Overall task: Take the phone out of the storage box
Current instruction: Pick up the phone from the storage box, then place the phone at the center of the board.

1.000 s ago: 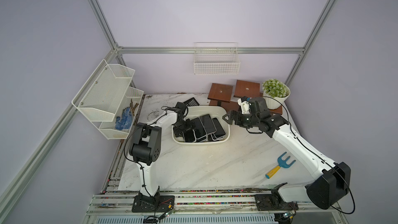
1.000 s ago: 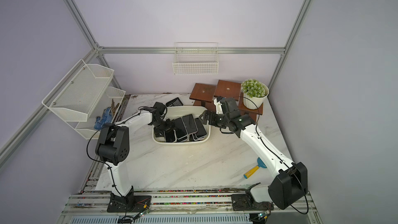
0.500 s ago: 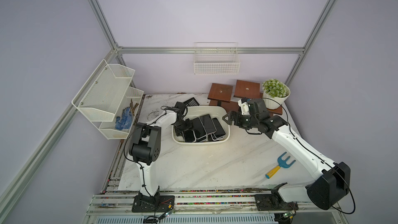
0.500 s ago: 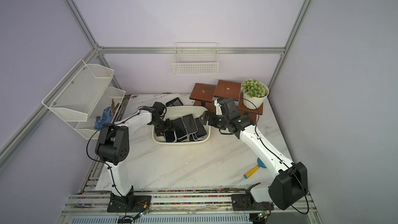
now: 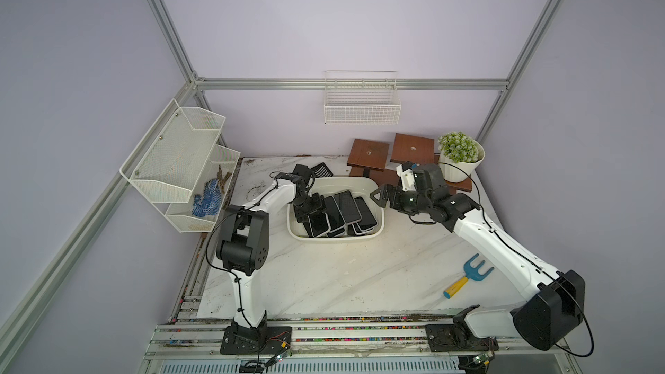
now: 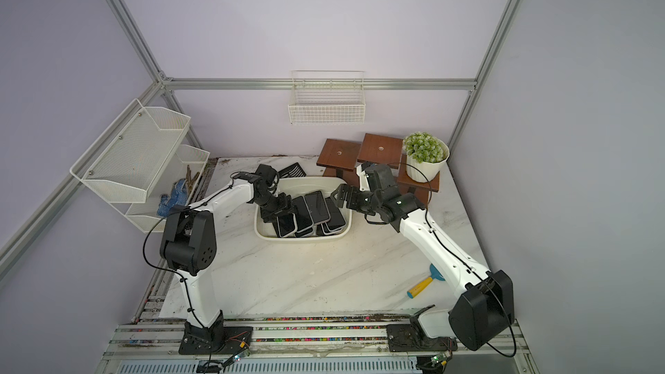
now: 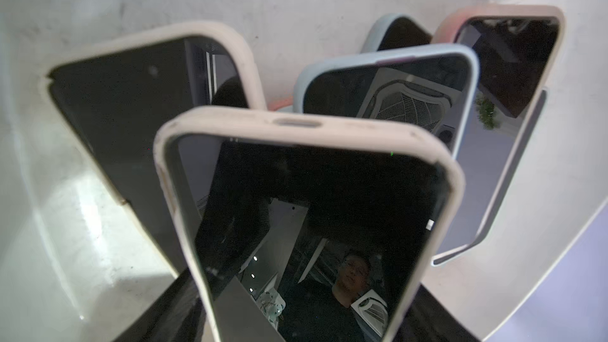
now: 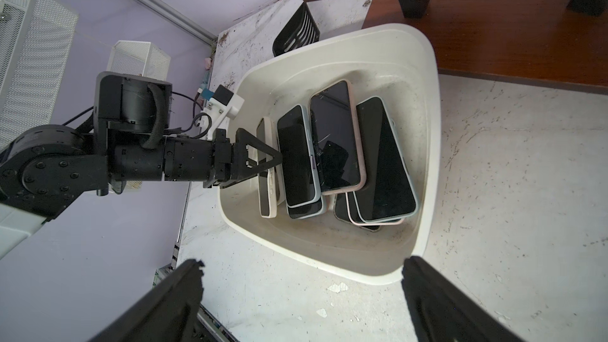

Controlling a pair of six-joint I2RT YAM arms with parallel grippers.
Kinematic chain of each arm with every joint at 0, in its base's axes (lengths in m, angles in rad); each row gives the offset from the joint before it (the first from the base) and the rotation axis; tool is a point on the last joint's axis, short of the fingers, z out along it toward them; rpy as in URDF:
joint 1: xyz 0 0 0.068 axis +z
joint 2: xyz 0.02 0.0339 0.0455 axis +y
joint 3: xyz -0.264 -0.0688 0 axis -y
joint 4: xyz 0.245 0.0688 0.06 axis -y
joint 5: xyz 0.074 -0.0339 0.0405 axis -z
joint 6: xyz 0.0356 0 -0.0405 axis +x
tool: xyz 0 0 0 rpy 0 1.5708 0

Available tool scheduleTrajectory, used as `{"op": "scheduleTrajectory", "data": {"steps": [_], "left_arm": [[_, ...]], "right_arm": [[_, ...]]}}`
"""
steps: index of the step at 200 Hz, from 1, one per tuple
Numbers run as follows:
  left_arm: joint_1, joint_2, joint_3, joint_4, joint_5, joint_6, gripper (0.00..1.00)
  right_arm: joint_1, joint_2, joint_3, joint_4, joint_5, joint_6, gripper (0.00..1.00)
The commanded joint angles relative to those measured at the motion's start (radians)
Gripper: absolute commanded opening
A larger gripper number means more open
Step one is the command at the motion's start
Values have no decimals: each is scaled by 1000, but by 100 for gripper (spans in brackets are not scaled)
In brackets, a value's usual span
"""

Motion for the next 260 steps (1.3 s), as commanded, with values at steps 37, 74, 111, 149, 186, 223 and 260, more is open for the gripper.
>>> {"op": "scheduleTrajectory", "data": {"steps": [37,74,111,149,186,223,260], "left_arm": [[-18,-126,72,-71,34,24,70],[-44,-191,86,-151,3,44,70],[-74,-260,83,-224,-26,54,70],[-128,-359,16,-285,-55,50,71],[-213,-483,-122,-320,-106,7,71],[-312,-603,-279,-319,-178,-72,71],[-399,-654,-415,-257,-226,-151,72]], "right_arm": [[11,-8,-13,27,0,1,100],[14,-4,-13,32,-13,2,100],[27,13,-11,39,-75,-13,100],[43,14,-30,39,-171,-49,100],[46,-20,-83,40,-187,-64,100],[64,-52,-109,52,-250,-102,99],[133,-129,-172,114,-328,-192,100]]}}
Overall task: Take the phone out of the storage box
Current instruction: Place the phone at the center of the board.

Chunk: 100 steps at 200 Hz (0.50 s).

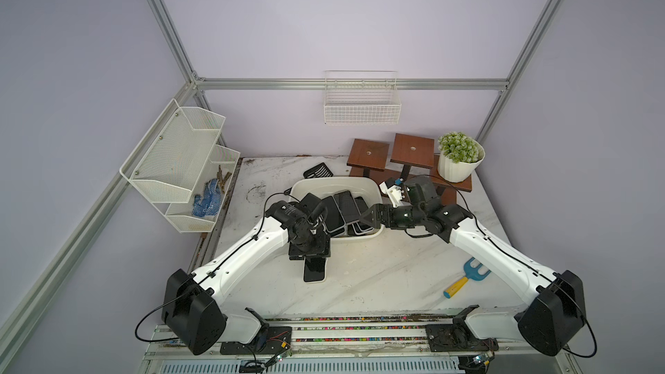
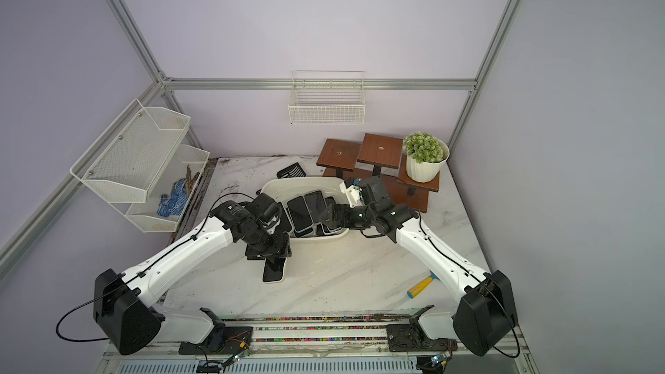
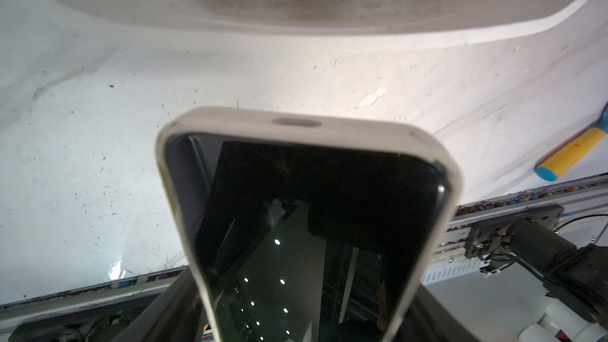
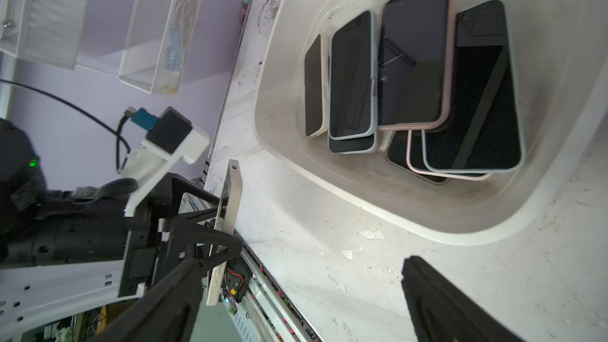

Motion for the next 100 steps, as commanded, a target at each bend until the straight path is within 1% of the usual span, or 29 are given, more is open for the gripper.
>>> {"op": "scheduleTrajectory", "data": {"steps": [1,23,52,100], "left_arm": [[-38,-49,-52,63,-53,-80,72],[-57,-67,-130,129,-71,-117,72],[-60,-74,-212,214,-93,-150,72],[-61,17,-240,294,-142,-132,72]], "right_arm": [[48,-75,-37,69,-75,-87,100],[116,-147,-101,106,-74,-185,100],[217,-238,-189,126,1,-327,100],[298,-299,-249,117,98,-434,100]]}}
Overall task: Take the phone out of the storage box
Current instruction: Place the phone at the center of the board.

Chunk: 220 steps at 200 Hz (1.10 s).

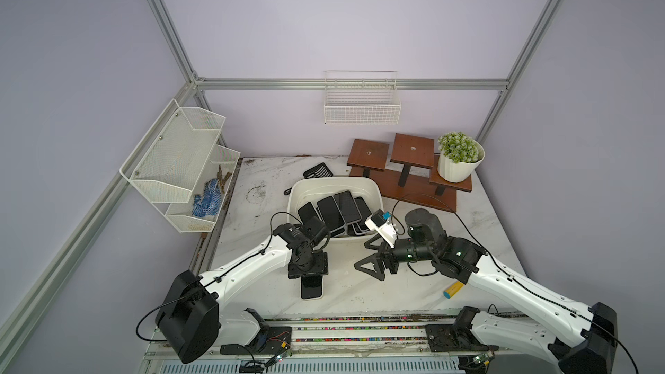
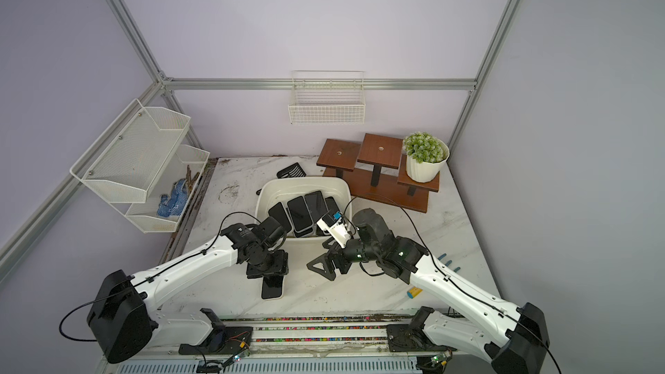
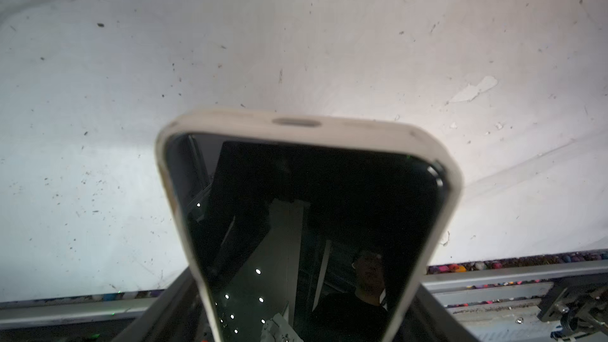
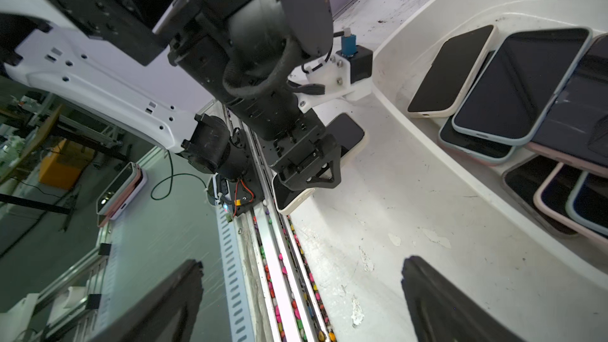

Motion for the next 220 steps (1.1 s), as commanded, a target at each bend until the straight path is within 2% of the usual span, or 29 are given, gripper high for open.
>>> {"op": "scheduleTrajectory", "data": {"steps": [1,30,66,134,156,185,220], "left_arm": [[-4,38,5,98,-46,-2,72],[-4,118,-1,135,-56,26,72],[-4,188,6,165,-75,59,72],[-2,344,110,165,-102,138,72],[-2,365,119,165,-88,145,78],[-2,355,94,166,-81,152,80],[-4,339,71,164,-86,151,90]], "right_arm": [[29,-32,-25,27,81,-105,100],[54,-48,-42,15,131,-154,100],[60,-46,-40,11,161,-145,100],[65,-43,-34,7,217,-130,100],[66,-43,-32,0,236,-130,100],[66,-43,-37,0,248,-128,100],[66,-41,-47,13,256,-114,100]]}}
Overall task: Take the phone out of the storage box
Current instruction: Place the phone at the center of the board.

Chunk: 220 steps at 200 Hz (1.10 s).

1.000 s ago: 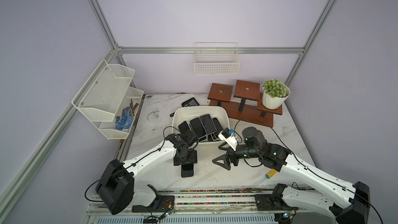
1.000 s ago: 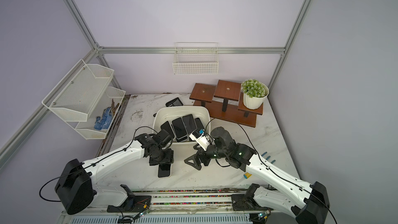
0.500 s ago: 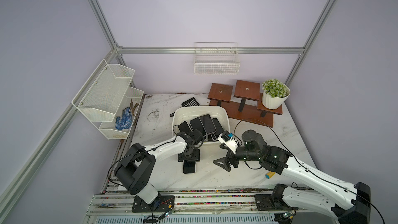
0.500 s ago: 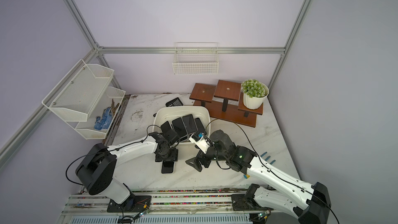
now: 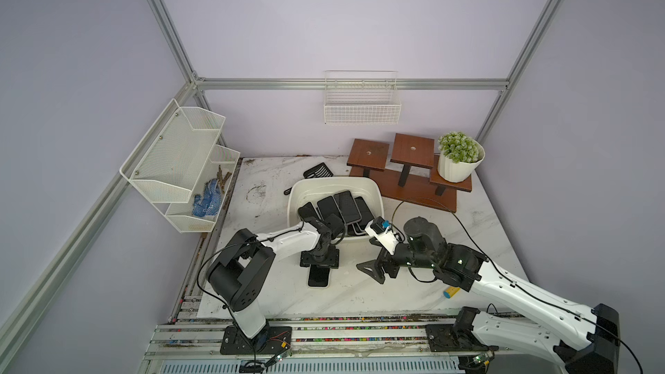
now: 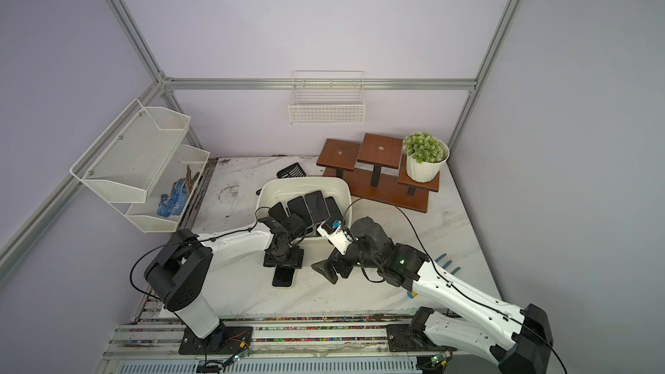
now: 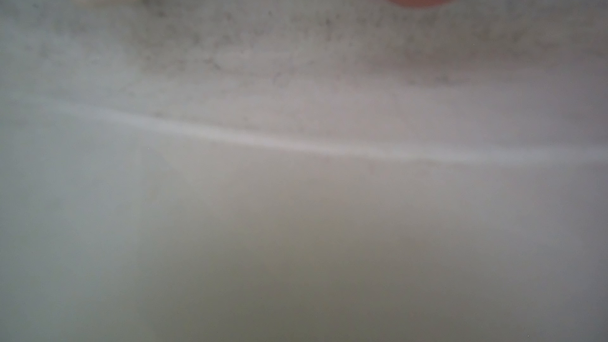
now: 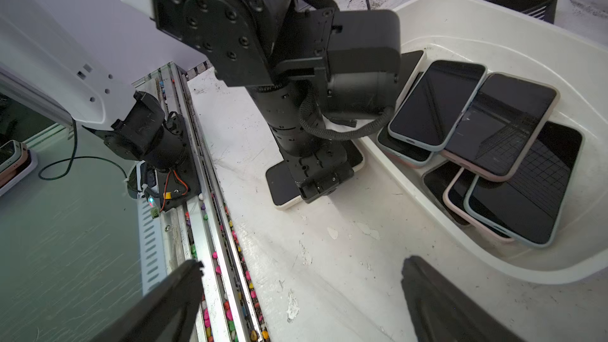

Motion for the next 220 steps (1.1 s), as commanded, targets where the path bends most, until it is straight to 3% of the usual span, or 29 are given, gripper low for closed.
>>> {"op": "scheduleTrajectory", "data": {"steps": [1,38,99,166,220], "left_arm": [[-4,-26,-14,-7,2,14,91],[-3,-46,-6,-16,3,10,100],[-4,-135,2,-57,11,-19,100],[-49,-406,-45,-140,59,-122,100],[-16,-554,142,-289,-109,-139,100]], "right_arm": [[5,-7,-10,15,20,13,100],[5,-8,-23,33,21,28,100],[6,-18,-41,57,36,49,100],[4,-23,-64,121,135,158,100],[-9,70,-5,132,148,248,100]]}}
